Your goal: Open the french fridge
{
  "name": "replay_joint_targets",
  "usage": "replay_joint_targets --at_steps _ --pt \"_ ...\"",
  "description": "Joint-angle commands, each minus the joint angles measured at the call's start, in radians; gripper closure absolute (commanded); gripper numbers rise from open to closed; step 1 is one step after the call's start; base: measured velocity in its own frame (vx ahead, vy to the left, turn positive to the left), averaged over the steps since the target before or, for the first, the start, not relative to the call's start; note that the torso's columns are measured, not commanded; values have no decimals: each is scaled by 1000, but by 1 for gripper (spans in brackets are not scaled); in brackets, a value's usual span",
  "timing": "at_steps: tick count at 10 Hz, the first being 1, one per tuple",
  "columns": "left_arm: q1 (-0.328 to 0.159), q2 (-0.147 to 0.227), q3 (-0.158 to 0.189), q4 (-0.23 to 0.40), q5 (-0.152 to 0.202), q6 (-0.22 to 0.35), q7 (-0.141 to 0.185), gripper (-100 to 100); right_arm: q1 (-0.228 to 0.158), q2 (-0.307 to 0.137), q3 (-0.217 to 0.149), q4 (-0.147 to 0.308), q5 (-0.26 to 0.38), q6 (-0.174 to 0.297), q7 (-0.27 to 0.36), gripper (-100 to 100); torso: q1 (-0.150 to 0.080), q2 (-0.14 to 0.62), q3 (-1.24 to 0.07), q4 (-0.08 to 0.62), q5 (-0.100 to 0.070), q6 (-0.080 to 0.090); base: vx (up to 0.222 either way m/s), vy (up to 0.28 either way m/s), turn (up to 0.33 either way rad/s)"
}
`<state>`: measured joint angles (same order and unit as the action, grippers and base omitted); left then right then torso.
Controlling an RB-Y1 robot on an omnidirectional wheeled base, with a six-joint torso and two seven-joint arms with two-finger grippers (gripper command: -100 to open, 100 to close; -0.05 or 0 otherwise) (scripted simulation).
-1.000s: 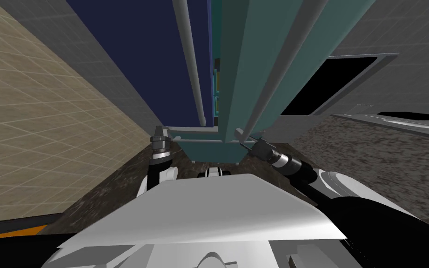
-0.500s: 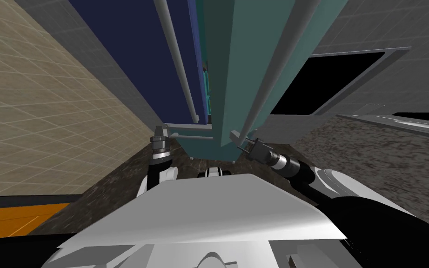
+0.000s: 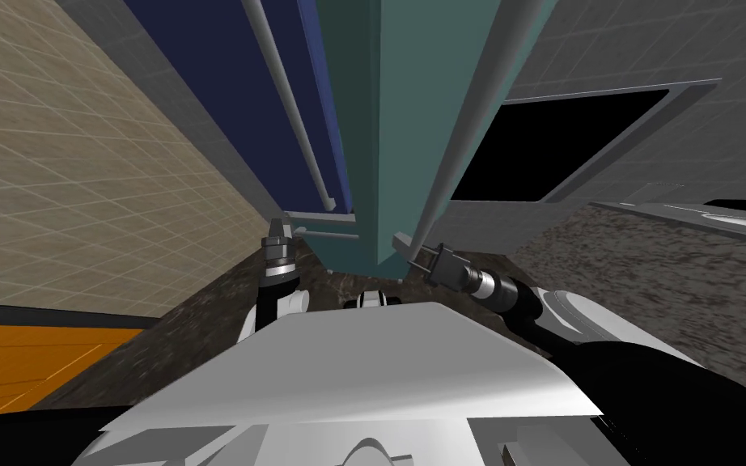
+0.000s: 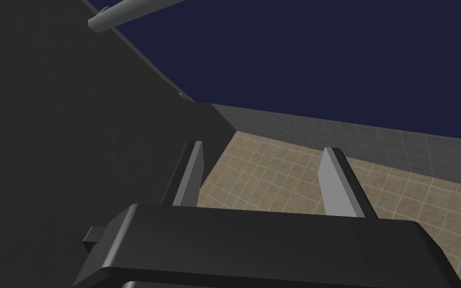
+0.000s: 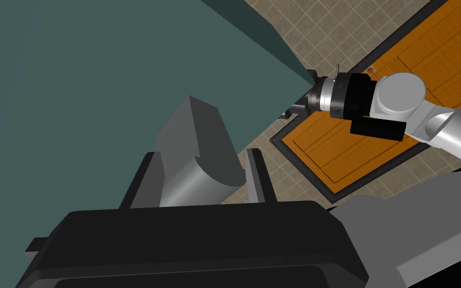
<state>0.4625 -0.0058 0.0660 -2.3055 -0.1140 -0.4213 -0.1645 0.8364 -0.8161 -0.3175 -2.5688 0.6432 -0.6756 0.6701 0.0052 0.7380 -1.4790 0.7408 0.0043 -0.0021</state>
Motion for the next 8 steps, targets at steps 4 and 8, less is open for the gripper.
replay_joint_targets --at_steps 4,8 --pt "0 0 0 0 0 0 0 0 -8 -33 19 -9 -36 -115 25 100 -6 2 2 0 -3 2 -47 -207 105" --pt "0 0 0 0 0 0 0 0 4 -79 -22 -11 -95 -175 23 -100 -4 5 1 3 -2 3 -39 -202 65"
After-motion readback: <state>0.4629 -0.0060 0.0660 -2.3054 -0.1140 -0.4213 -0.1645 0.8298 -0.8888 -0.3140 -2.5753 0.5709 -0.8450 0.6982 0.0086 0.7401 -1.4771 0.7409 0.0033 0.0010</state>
